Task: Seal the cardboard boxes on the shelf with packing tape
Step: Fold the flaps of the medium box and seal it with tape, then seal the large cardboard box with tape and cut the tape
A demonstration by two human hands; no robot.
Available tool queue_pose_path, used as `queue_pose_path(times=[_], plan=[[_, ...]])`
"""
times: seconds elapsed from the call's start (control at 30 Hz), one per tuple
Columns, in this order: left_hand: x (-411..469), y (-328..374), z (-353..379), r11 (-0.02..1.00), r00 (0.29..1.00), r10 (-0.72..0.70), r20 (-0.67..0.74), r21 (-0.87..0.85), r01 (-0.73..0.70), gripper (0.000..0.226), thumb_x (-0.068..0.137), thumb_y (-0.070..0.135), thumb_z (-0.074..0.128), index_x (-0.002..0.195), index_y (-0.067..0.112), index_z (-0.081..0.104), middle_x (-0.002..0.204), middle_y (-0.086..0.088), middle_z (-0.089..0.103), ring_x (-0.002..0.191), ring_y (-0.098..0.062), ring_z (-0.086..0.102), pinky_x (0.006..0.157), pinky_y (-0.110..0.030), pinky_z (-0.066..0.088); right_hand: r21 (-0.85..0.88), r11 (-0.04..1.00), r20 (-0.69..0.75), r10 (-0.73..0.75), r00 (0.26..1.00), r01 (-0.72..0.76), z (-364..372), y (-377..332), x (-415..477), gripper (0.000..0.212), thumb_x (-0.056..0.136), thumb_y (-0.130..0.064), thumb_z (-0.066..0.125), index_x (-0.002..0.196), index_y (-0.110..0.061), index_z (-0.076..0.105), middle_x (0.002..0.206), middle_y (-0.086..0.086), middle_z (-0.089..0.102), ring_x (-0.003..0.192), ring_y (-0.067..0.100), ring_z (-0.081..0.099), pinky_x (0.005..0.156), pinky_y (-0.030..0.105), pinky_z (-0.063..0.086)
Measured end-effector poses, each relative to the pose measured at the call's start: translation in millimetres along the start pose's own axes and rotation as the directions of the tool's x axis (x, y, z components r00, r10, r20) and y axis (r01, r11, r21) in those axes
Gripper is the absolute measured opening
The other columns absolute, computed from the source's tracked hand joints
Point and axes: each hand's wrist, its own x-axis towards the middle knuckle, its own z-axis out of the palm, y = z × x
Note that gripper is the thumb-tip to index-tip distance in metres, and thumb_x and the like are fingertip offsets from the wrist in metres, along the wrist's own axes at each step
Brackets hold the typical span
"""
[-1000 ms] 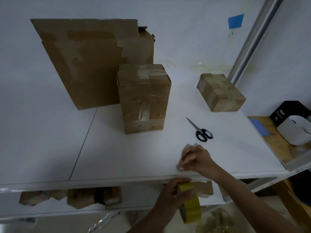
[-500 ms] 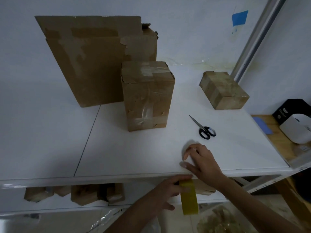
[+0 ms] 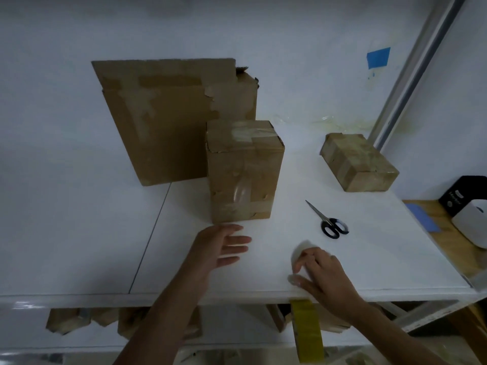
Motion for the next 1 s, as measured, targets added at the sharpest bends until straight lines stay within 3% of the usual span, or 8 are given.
queue_pose_path(times=[0.1, 0.3, 0.5, 0.57, 0.67, 0.8, 0.9, 1.0], plan=[[-4, 18, -12, 0.992, 0.986, 0.120, -0.118, -0.016, -0.123, 0.020, 0.101, 0.024, 0.052, 0.106, 0.013, 0.068, 0.094, 0.001, 0.078, 0.092, -0.018, 0.074, 0.087, -0.040, 0.058, -0.002, 1.000, -0.042, 0.027, 0.999, -0.028, 2, -1, 6, 0.010, 0.095, -0.035, 0.044, 0.099, -0.036, 0.052, 0.102, -0.017, 0.050, 0.085, 0.000, 0.048, 0.069, 0.026, 0.043], [7, 55, -37, 0.924, 0.862, 0.376, -0.340, 0.062, -0.378, 0.012, 0.095, 0.027, 0.062, 0.101, 0.032, 0.072, 0.107, 0.013, 0.071, 0.107, -0.010, 0.064, 0.096, -0.042, 0.052, 0.277, 0.920, 0.014, 0.285, 0.959, -0.277, -17, -5, 40, 0.036, 0.094, -0.002, 0.050, 0.092, -0.038, 0.055, 0.094, -0.015, 0.061, 0.074, 0.003, 0.059, 0.065, 0.019, 0.047], [45, 107, -43, 0.903, 0.841, 0.428, -0.330, 0.193, -0.384, 0.044, 0.092, 0.051, 0.061, 0.132, 0.032, 0.057, 0.108, 0.024, 0.057, 0.104, -0.006, 0.055, 0.093, -0.036, 0.044, 0.642, 0.710, -0.200, 0.518, 0.832, -0.288, -85, -37, 131, 0.014, 0.095, -0.027, 0.059, 0.109, -0.027, 0.056, 0.095, -0.007, 0.065, 0.084, 0.014, 0.066, 0.067, 0.027, 0.052], [63, 119, -41, 0.913, 0.864, 0.398, -0.307, 0.226, -0.340, 0.065, 0.086, 0.064, 0.061, 0.140, 0.028, 0.052, 0.127, 0.013, 0.056, 0.116, -0.015, 0.053, 0.089, -0.033, 0.042, 0.735, 0.618, -0.160, 0.557, 0.815, -0.279, -106, -49, 161, 0.028, 0.093, -0.036, 0.061, 0.118, -0.025, 0.054, 0.098, -0.007, 0.065, 0.093, 0.013, 0.066, 0.074, 0.032, 0.054], [77, 126, -34, 0.949, 0.927, 0.305, -0.218, 0.145, -0.278, 0.087, 0.073, 0.075, 0.065, 0.143, 0.027, 0.049, 0.139, 0.004, 0.055, 0.124, -0.021, 0.053, 0.104, -0.040, 0.043, 0.774, 0.548, -0.053, 0.555, 0.830, -0.317, -124, -62, 205, 0.056, 0.085, -0.045, 0.068, 0.133, -0.026, 0.046, 0.114, -0.005, 0.063, 0.106, 0.014, 0.061, 0.089, 0.038, 0.053], [85, 123, -30, 0.971, 0.970, 0.234, -0.060, -0.034, -0.237, 0.053, 0.090, 0.042, 0.067, 0.137, 0.025, 0.051, 0.122, 0.001, 0.060, 0.102, -0.018, 0.057, 0.093, -0.036, 0.045, 0.713, 0.465, 0.258, 0.522, 0.813, -0.525, -125, -73, 249, 0.093, 0.072, -0.053, 0.075, 0.148, -0.027, 0.028, 0.136, 0.001, 0.052, 0.112, 0.022, 0.059, 0.091, 0.038, 0.051], [88, 117, -36, 0.958, 0.962, 0.270, -0.041, -0.084, -0.273, 0.045, 0.088, 0.034, 0.069, 0.129, 0.032, 0.050, 0.112, 0.009, 0.060, 0.093, -0.008, 0.057, 0.089, -0.035, 0.048, 0.724, 0.394, 0.411, 0.413, 0.813, -0.567, -114, -83, 258, 0.069, 0.080, -0.038, 0.075, 0.138, -0.015, 0.046, 0.115, -0.003, 0.070, 0.099, 0.021, 0.070, 0.086, 0.036, 0.056], [86, 112, -41, 0.953, 0.954, 0.300, 0.011, -0.051, -0.299, 0.051, 0.074, 0.046, 0.079, 0.117, 0.041, 0.052, 0.116, 0.012, 0.062, 0.104, -0.013, 0.062, 0.096, -0.040, 0.052, 0.781, 0.382, 0.346, 0.393, 0.852, -0.494, -109, -83, 250, 0.045, 0.079, -0.032, 0.076, 0.120, -0.028, 0.058, 0.102, -0.009, 0.074, 0.094, 0.014, 0.072, 0.086, 0.033, 0.057]])
